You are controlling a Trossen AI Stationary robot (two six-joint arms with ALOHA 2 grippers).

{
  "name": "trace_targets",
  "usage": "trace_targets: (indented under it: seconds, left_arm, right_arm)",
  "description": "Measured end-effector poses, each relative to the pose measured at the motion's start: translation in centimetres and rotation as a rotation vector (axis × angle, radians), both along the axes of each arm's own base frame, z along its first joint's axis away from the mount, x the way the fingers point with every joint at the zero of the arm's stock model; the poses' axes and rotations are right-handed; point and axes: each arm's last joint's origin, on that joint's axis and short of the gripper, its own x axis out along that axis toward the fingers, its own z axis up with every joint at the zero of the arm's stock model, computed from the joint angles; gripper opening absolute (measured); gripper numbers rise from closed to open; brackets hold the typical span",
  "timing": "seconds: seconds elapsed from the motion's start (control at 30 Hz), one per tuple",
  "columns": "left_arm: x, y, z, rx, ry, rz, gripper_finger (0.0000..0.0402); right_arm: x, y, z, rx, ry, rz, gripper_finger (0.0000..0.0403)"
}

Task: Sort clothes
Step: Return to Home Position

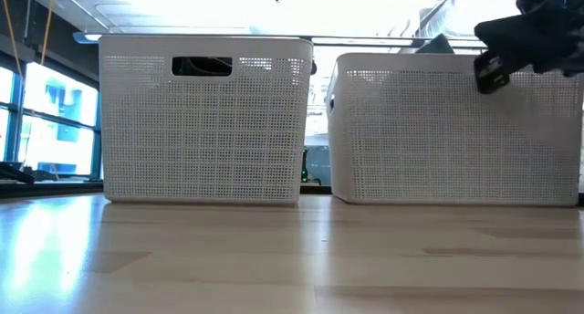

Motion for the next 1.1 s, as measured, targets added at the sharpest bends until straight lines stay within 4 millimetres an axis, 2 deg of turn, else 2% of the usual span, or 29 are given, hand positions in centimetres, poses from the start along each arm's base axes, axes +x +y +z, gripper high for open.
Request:
trace_targets:
  seconds: [0.17, 0.3, 0.43, 0.7, 0.83, 0.93, 1.1]
  left_arm:
    - [0.1, 0.1, 0.0, -0.005, 0.001, -0.026, 0.0106]
    - [0.0, 0.1, 0.0, -0.012, -0.003, -0.044, 0.0106]
    - [-0.2, 0.1, -0.1, -0.019, 0.005, -0.045, 0.0106]
    - [-1.2, 0.0, -0.3, -0.047, 0.029, -0.084, 0.0106]
    - [-2.0, -0.2, -1.7, -0.012, 0.080, -0.178, 0.0103]
    - [-3.1, -0.3, -3.1, 0.023, 0.056, -0.226, 0.0082]
    - [-6.0, -0.1, -4.7, 0.014, -0.084, -0.238, 0.0013]
  right_arm:
    - [-0.4, -1.4, 0.1, -0.056, -0.018, -0.049, 0.0000]
    - [-1.2, -2.4, -0.3, -0.013, 0.031, -0.125, 0.0000]
    - [-2.3, -2.6, -0.3, 0.027, 0.004, -0.091, 0.0000]
    - [-2.5, -2.7, -0.5, 0.018, 0.105, -0.131, 0.0000]
    - [-2.5, -2.7, -0.5, 0.022, 0.105, -0.133, 0.0000]
    - [-2.5, -2.7, -0.5, 0.072, 0.113, -0.133, 0.0000]
    - [-2.5, -2.7, -0.5, 0.129, 0.124, -0.134, 0.0000]
